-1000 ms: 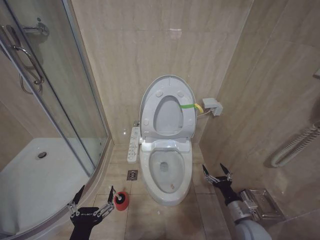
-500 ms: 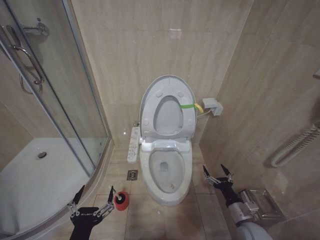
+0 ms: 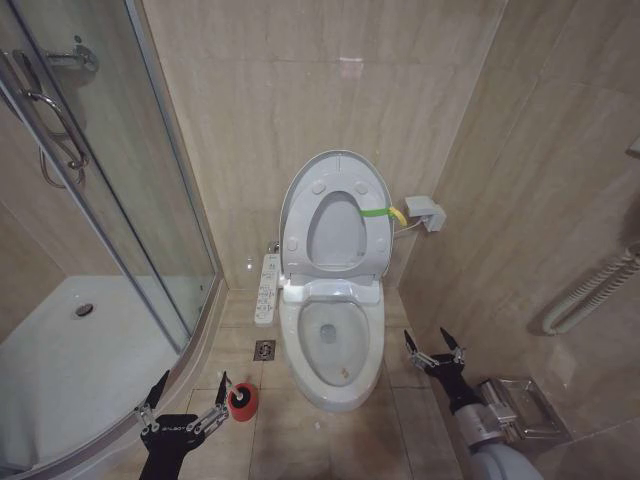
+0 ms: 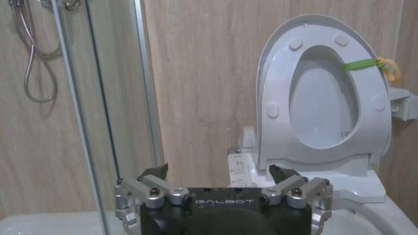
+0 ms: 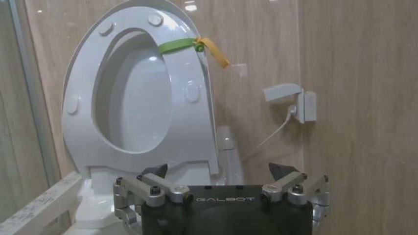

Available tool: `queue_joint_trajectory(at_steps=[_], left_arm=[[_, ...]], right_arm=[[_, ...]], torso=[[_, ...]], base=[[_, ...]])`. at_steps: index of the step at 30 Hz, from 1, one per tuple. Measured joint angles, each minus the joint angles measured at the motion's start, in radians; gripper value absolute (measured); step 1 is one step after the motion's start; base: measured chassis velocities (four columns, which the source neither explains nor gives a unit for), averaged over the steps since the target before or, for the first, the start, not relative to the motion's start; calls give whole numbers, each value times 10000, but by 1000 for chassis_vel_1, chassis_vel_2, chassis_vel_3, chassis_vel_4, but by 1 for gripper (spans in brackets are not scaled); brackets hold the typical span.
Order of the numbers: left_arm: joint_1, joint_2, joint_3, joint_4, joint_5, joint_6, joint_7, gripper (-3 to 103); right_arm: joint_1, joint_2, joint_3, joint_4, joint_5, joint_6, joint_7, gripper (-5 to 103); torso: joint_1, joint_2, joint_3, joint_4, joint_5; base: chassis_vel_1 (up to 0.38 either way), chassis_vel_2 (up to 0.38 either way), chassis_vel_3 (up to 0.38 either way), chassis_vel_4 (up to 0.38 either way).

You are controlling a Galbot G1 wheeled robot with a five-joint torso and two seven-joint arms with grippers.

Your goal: Open the toilet lid, clean the toilet bowl with a toilet brush, close the toilet lid, and flush.

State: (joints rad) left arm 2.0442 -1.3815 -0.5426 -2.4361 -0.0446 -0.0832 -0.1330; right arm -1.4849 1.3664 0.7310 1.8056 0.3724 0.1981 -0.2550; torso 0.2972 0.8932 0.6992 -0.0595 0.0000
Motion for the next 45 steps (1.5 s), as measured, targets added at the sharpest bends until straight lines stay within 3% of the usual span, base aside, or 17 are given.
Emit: queue_joint_trajectory(at_steps=[45], left_arm=[[0,0,0,0,0,0,0,100]], right_arm=[[-19,-46,12,2,13,-17,19,100]], torso=[[0,0,0,0,0]], base=[[0,0,0,0]])
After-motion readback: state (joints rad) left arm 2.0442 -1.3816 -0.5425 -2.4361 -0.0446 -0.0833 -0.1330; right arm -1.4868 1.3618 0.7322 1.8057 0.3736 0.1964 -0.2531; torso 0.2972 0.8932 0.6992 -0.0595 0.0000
